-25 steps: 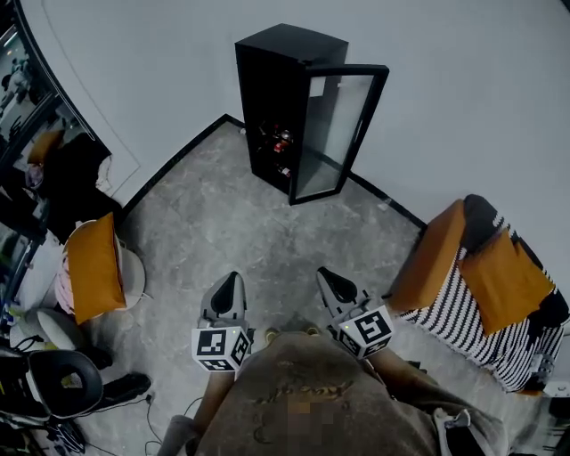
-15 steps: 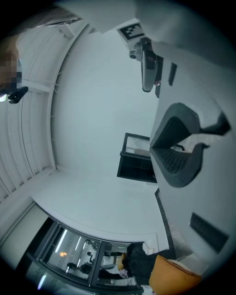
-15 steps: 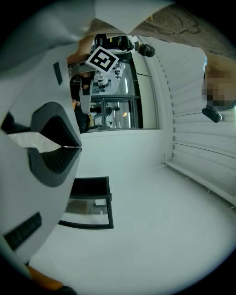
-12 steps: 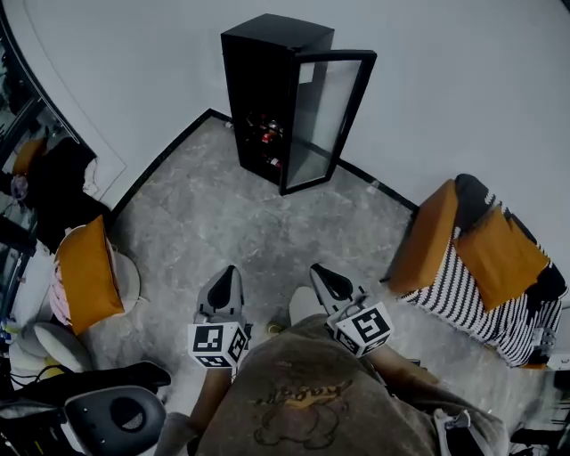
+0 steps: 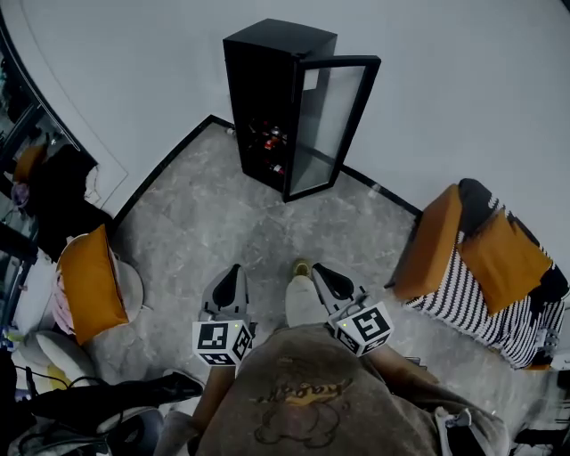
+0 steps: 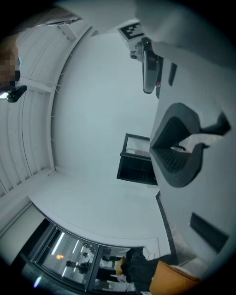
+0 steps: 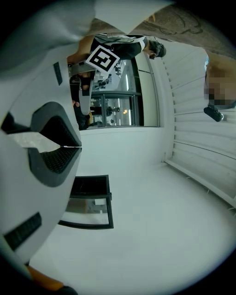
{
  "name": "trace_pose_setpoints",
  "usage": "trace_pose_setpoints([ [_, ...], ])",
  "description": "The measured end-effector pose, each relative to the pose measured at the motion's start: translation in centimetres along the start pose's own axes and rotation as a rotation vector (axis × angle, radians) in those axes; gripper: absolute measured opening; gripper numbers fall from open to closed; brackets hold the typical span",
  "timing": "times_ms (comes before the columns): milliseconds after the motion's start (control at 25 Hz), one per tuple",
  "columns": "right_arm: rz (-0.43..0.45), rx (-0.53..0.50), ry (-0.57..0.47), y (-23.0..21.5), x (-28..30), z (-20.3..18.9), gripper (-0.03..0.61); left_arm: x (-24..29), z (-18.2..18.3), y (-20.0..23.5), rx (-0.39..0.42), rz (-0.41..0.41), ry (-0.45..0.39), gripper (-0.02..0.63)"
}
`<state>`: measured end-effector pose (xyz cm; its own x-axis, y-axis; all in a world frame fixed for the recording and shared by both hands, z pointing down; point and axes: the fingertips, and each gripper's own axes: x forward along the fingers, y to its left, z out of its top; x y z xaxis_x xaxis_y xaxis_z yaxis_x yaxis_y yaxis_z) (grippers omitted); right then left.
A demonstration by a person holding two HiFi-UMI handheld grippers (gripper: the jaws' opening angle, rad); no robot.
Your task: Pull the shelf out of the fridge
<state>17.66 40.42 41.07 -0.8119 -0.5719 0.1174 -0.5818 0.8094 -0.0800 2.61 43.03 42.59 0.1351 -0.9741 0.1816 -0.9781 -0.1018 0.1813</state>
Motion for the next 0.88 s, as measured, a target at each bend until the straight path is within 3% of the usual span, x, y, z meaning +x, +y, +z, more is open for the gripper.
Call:
trace_pose_setpoints([
  [880,0.037,0.019,0.053,-8.1,9.2,-0.4,0.021,11.1,1.3,4.0,-0.022,0.03,0.022,0.002],
])
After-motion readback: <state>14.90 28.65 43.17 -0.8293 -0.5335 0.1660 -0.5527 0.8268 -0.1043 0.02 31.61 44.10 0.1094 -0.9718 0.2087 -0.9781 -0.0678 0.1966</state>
